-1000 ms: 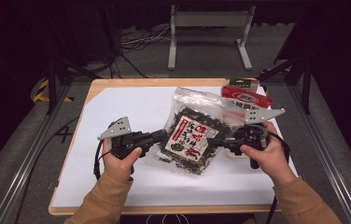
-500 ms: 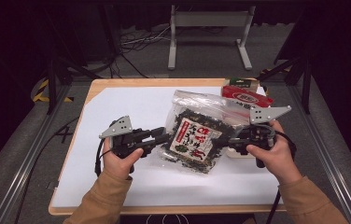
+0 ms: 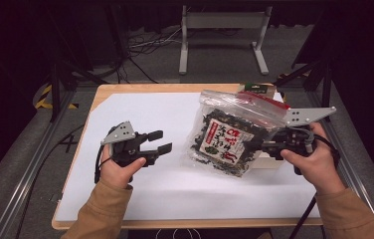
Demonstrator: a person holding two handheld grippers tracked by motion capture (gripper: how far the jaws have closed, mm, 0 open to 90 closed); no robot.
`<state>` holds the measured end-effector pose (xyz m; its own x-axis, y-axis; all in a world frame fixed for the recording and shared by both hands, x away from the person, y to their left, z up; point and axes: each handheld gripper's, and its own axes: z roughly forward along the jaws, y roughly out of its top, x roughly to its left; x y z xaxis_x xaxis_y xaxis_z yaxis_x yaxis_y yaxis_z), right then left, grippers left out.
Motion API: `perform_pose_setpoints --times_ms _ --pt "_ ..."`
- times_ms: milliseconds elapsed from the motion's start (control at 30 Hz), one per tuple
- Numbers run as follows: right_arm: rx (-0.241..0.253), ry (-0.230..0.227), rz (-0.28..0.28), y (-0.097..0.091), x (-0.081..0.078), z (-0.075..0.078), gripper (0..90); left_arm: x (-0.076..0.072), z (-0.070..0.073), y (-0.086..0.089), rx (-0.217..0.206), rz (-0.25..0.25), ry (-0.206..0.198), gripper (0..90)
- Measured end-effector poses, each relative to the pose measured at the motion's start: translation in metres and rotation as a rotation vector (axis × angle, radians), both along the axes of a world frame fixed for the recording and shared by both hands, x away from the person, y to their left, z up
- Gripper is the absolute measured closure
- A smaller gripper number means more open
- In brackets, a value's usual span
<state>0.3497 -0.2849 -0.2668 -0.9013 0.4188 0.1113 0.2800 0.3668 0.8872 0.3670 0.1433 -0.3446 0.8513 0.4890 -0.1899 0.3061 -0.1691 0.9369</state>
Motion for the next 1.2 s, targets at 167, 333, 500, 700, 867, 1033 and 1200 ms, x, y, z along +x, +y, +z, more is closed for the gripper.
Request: perform_pose_setpoints --times_ms 167,333,500,700,867,1033,1200 --pt "-0.024 -0.014 -0.019 -0.007 -0.002 0.007 74.3 0.002 -0.002 0.005 0.018 0.018 0.039 36.7" --pt "-0.046 -0.031 -0.047 -0.018 -0.005 0.017 74.3 0.004 -0.002 0.011 0.034 0.039 0.023 33.7" --pt "-0.063 -0.034 -0.064 -0.025 -0.007 0.025 74.3 0.005 -0.003 0.014 0.062 0.059 0.025 32.1" --pt "-0.095 -0.046 -0.090 -0.034 -0.010 0.037 74.3 0.008 -0.006 0.018 0.090 0.099 0.016 24.6" --pt "-0.101 -0.056 -0.113 -0.041 -0.010 0.043 74.3 0.011 -0.008 0.021 0.103 0.111 0.016 22.8" --pt "-0.107 -0.071 -0.139 -0.049 -0.010 0.052 74.3 0.013 -0.010 0.024 0.114 0.123 0.026 21.9" --pt "-0.127 -0.088 -0.162 -0.056 -0.008 0.061 74.3 0.013 -0.011 0.028 0.115 0.118 0.021 21.4"
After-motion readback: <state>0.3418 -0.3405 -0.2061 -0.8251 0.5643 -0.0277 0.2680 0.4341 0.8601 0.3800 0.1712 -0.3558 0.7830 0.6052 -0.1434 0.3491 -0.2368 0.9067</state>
